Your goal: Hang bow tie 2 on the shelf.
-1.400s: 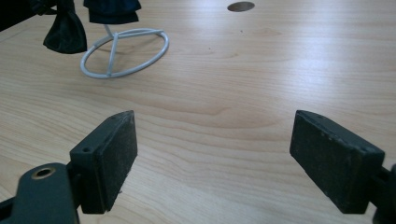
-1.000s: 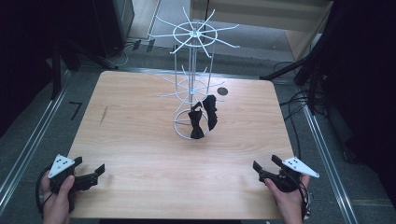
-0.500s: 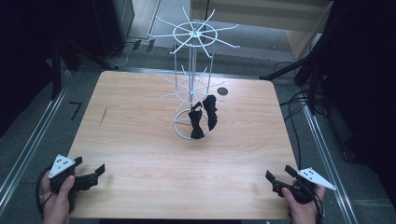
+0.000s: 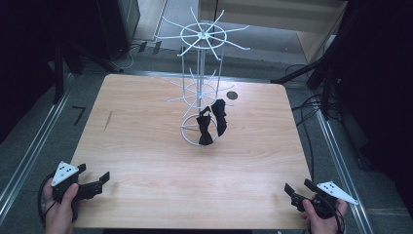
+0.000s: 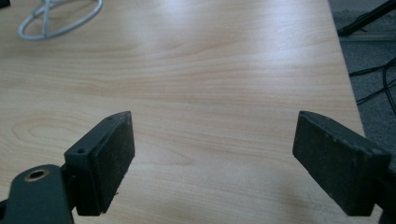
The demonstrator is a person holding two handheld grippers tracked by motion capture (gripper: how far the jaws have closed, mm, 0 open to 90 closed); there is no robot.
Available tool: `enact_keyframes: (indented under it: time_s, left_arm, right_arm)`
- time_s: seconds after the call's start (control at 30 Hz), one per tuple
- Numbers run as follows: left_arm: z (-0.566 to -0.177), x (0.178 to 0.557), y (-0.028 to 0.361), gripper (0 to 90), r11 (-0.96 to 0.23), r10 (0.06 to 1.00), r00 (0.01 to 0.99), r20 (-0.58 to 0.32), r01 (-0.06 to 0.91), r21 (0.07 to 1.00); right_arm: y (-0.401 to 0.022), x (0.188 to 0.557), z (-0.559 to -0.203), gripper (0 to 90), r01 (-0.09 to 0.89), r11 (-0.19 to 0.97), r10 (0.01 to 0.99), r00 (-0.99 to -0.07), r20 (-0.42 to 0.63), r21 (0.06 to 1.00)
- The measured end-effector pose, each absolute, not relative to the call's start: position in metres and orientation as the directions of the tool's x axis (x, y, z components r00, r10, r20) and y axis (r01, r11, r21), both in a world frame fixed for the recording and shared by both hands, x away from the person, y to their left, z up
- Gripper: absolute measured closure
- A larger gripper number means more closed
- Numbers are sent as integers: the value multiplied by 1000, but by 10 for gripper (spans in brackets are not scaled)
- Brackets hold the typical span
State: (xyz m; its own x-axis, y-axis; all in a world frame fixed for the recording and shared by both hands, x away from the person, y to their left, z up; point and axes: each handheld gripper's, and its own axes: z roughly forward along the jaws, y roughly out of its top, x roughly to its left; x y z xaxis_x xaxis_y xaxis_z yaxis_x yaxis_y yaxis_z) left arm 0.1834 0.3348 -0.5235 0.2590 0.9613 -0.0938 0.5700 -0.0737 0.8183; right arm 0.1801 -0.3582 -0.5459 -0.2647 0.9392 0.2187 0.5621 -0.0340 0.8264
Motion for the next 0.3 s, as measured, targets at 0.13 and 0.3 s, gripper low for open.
enact_keyframes:
  time_s: [0.13,0.3]
  left_arm:
    - [-524,183,335,73,-71,961,258,-96,570,818]
    - [-524,184,335,73,-71,961,259,-99,574,816]
  right_arm:
    - [-356,183,-550,135,586,-4,943,-268,199,810]
    - [-357,185,-552,135,595,-15,943,-259,209,804]
